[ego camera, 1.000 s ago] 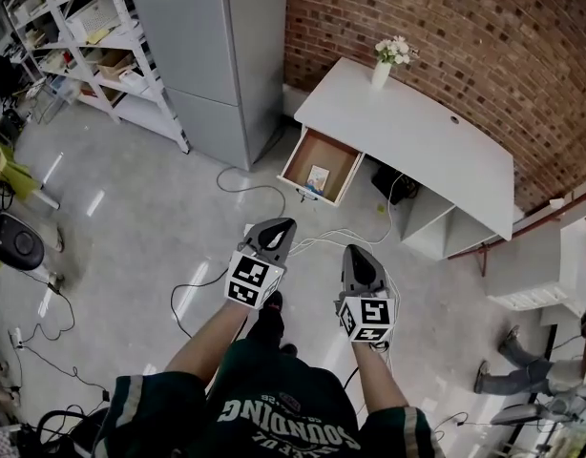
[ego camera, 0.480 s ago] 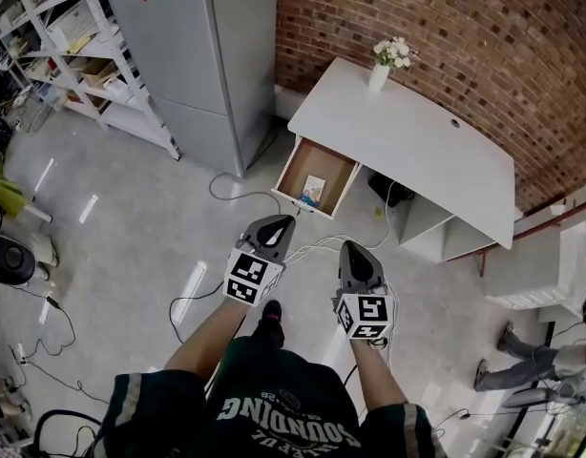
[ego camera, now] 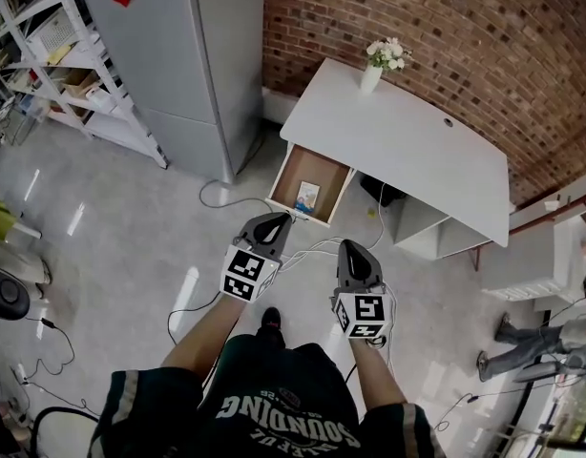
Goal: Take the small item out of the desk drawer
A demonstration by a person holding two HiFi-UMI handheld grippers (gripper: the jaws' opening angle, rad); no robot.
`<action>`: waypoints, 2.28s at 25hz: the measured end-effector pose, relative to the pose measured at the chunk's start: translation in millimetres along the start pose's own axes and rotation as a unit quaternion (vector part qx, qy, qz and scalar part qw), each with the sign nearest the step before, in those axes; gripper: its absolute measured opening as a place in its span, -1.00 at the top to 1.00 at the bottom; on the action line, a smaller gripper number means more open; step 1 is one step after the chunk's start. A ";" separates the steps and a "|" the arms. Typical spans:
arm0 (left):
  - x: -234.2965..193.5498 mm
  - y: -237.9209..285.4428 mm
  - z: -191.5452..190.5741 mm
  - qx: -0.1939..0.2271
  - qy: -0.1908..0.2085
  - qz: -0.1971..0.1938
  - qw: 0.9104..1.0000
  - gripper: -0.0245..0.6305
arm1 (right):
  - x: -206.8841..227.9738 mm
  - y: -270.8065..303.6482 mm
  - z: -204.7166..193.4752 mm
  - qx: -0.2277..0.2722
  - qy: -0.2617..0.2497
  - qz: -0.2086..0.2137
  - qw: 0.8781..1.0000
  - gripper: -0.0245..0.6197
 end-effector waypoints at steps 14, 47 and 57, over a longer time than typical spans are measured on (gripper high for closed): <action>-11.5 24.2 -7.9 0.000 -0.004 -0.027 1.000 0.88 | 13.4 13.5 -4.4 -0.013 0.014 -0.032 0.999 0.85; -59.4 168.6 -6.9 -0.052 -0.017 0.024 0.998 0.88 | 106.0 157.8 40.7 -0.042 0.024 0.053 0.997 0.85; -68.5 196.3 -7.6 -0.074 -0.021 0.057 0.995 0.88 | 128.7 186.9 41.5 -0.066 0.028 0.095 0.993 0.85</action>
Point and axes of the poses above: the fingertips, and each gripper's own axes: y forward along the fingers, x to its right, z out of its top, the point moved 1 cm from there along -y, backward along the fingers, and after that the axes turned 15 degrees about y, right-handed, at the moved point
